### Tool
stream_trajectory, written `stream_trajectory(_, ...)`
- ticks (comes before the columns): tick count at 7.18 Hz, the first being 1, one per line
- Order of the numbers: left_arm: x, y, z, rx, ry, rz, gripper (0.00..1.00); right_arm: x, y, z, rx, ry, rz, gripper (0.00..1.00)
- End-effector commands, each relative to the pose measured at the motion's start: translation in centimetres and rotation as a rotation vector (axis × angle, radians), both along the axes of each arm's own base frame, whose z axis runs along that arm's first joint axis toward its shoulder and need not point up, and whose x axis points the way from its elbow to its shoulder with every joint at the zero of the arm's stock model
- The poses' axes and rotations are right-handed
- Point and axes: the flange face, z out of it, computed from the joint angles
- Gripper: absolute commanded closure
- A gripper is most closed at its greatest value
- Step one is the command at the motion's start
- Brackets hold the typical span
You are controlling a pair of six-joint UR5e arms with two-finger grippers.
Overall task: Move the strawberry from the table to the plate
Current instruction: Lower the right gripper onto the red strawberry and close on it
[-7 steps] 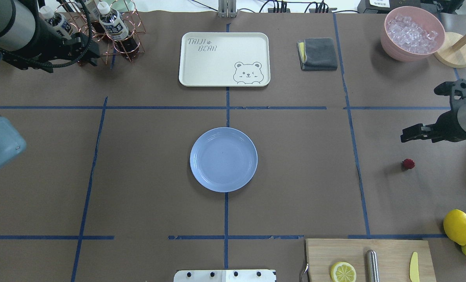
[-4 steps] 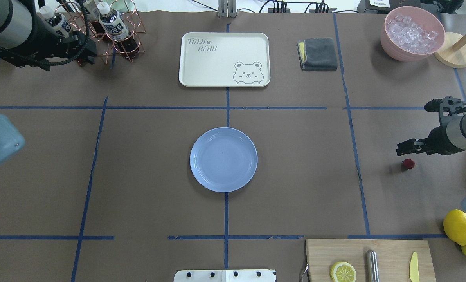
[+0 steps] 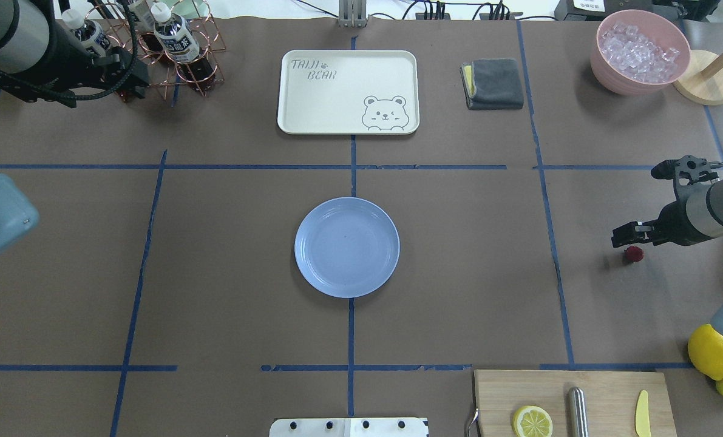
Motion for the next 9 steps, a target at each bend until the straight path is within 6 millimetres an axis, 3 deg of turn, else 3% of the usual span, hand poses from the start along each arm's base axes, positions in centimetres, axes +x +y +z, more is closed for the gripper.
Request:
stream_trajectory(1,0.02,-0.07,0.07,-0.002,-0.001,0.000,0.00,-0.40,0.37,0.05,-0.001,0.001,-0.011,0.18)
stream_trajectory(3,0.02,-0.07,0.07,-0.002,-0.001,0.000,0.00,-0.74,0.66,0.20,-0.003,0.003,-0.020,0.19)
stream_trajectory(4,0.06,-0.10,0.04,-0.002,0.000,0.001,0.00,-0.86,0.74,0.20,-0.003,0.003,-0.024,0.24)
stream_trajectory(6,0.10,-0.14,0.01,-0.003,0.001,0.002,0.00,-0.86,0.74,0.28,-0.003,0.005,-0.025,0.69)
stream_trajectory(7,0.10,-0.14,0.00,-0.003,0.001,0.002,0.00,-0.72,0.79,0.35,0.002,0.006,-0.029,0.98)
stream_trajectory(9,0.14,-0.19,-0.03,-0.004,0.001,0.001,0.00,-0.29,0.86,0.07,0.021,0.016,-0.016,1.00)
